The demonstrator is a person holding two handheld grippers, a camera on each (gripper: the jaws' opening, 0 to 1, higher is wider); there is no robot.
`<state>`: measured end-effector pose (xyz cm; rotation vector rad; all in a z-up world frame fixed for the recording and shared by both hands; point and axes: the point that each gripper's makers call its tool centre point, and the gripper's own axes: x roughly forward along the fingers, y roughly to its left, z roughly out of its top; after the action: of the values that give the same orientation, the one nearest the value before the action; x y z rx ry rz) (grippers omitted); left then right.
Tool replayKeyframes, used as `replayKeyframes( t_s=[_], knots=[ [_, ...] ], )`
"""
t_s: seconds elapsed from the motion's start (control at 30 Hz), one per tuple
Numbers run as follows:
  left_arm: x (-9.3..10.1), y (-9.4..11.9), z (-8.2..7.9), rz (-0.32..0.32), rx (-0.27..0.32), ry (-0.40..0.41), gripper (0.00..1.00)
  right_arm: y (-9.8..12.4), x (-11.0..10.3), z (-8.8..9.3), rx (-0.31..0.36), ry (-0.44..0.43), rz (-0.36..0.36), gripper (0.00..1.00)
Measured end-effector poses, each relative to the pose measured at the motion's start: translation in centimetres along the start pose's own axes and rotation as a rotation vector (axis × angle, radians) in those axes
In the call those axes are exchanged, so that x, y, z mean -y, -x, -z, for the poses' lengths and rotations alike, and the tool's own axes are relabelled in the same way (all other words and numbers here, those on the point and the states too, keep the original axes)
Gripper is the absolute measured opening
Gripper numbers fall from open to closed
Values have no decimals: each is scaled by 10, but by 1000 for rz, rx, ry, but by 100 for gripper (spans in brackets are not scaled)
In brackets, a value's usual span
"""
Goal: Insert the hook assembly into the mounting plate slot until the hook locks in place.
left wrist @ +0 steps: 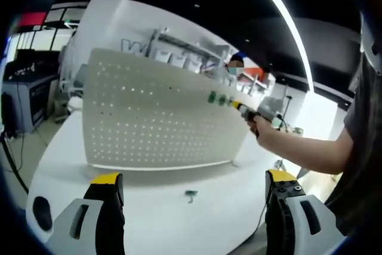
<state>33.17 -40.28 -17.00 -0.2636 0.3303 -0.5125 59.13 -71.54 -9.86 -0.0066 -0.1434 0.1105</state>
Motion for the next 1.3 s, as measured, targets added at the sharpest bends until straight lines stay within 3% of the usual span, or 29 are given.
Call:
replayKeyframes(
  t_s=[0.87,1.13,1.3],
  knots=[
    [0,6,0,-1,13,0,100,-7,3,2,-83,68,11,2],
    [5,9,-1,6,23,-2,100,-8,4,-3,-88,54,7,7],
    [5,12,-4,6,33,-7,100,-5,5,-15,-68,58,7,9]
  ],
)
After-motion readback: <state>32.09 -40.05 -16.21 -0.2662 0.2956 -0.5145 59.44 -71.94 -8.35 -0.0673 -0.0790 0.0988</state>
